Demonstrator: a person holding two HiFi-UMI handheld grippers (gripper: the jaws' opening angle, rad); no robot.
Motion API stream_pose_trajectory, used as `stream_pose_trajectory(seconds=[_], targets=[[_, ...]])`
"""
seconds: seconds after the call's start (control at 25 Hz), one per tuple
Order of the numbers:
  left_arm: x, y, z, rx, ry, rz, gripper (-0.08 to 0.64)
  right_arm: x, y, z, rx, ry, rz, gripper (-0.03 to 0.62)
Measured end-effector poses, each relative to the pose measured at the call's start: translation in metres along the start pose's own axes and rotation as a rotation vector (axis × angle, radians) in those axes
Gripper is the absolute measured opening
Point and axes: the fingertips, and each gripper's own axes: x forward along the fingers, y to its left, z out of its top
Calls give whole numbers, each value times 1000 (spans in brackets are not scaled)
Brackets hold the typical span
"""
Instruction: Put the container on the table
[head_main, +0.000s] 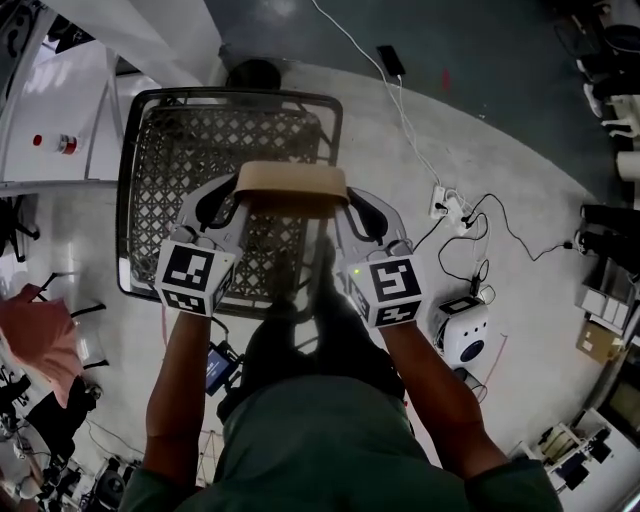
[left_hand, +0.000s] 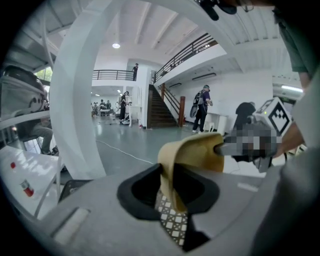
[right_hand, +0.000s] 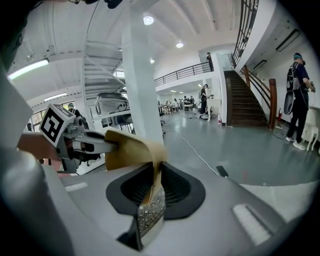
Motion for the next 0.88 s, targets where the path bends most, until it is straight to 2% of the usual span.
stream_pose_trajectory(seconds=[0.88], targets=[[68, 9, -108, -114, 196, -13, 71, 67, -29, -96, 50, 186, 33, 55]])
